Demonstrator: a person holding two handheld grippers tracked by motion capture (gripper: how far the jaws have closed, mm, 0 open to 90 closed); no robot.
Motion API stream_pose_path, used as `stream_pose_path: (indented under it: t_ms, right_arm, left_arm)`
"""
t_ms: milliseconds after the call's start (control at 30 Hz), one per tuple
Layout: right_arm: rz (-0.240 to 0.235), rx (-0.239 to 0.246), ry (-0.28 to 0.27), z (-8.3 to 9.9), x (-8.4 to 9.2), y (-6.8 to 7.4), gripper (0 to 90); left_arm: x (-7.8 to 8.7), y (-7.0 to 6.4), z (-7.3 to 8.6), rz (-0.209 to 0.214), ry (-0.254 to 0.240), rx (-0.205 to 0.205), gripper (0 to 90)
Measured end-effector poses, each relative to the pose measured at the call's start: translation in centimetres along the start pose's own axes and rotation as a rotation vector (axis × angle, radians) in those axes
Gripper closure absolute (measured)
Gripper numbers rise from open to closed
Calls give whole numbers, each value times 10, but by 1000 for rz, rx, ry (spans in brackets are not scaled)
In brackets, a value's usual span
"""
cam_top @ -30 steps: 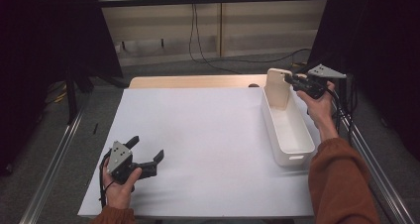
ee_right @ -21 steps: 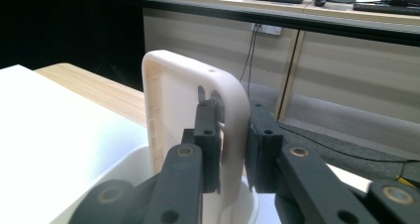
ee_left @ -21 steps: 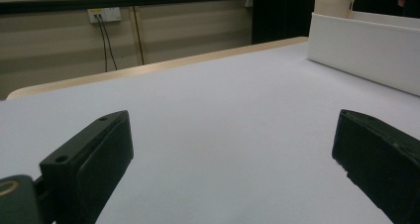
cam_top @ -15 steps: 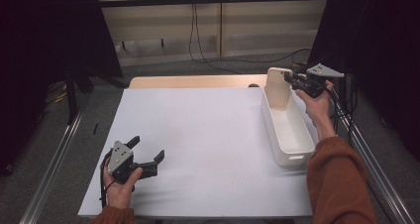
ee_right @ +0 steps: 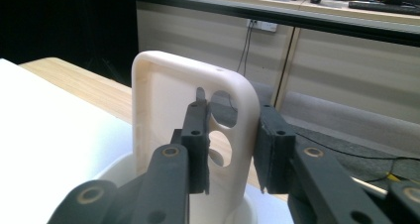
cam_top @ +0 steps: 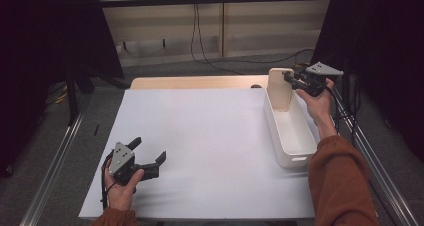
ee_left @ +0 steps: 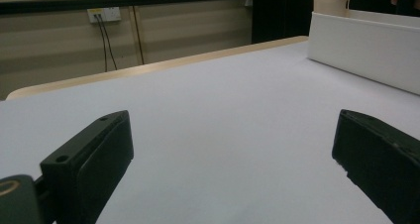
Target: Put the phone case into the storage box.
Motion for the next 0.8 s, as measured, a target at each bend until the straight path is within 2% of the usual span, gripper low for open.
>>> stream_pose_path:
  t_ms: [267, 533, 800]
  right_arm:
    - [6, 3, 3, -1, -3, -2, 652]
    - [10, -14, 6, 2, -7, -4, 599]
    - [2, -19, 15, 0, -11, -3, 475]
  left_arm:
    - [0, 0, 0, -1, 0, -1, 27]
    - [-1, 0, 0, -3, 1, 3, 27]
    - [-1, 0, 0, -3, 0, 1, 27]
Point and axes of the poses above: each handheld gripper's, and its own axes: x roughly backward along the jaws, z roughly out of its underside, y roughly to its left, the point moved 9 cm from there along -x, roughly forward along the jaws, and after that the axes turned 13 degrees about -z, right-handed, at the moved point
